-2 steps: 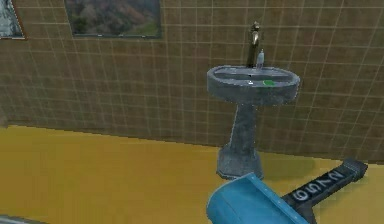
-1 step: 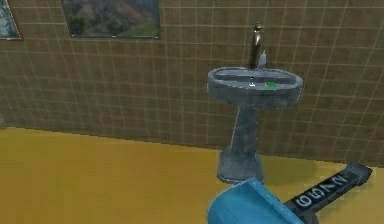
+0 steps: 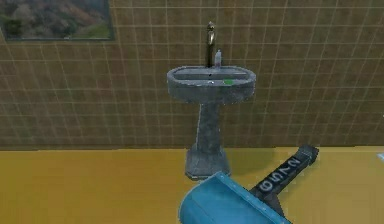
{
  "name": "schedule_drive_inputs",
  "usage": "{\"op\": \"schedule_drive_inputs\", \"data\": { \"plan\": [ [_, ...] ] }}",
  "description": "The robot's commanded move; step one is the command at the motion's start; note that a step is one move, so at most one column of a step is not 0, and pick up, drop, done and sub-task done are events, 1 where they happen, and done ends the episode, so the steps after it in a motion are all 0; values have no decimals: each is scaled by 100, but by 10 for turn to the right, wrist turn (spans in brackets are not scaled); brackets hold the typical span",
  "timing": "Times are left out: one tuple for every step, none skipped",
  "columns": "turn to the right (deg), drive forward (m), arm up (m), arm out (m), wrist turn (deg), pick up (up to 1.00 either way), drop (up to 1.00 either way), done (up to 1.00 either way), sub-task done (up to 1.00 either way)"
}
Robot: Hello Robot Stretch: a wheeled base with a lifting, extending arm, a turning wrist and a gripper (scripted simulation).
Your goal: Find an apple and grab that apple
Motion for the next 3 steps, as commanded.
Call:
{"op": "schedule_drive_inputs", "data": {
  "plan": [
    [0,5,0,0,0,0,0,0,0],
    [-390,0,0,0,0,0,0,0,0],
    [0,95,0,0,0,0,0,0,0]
  ]
}}
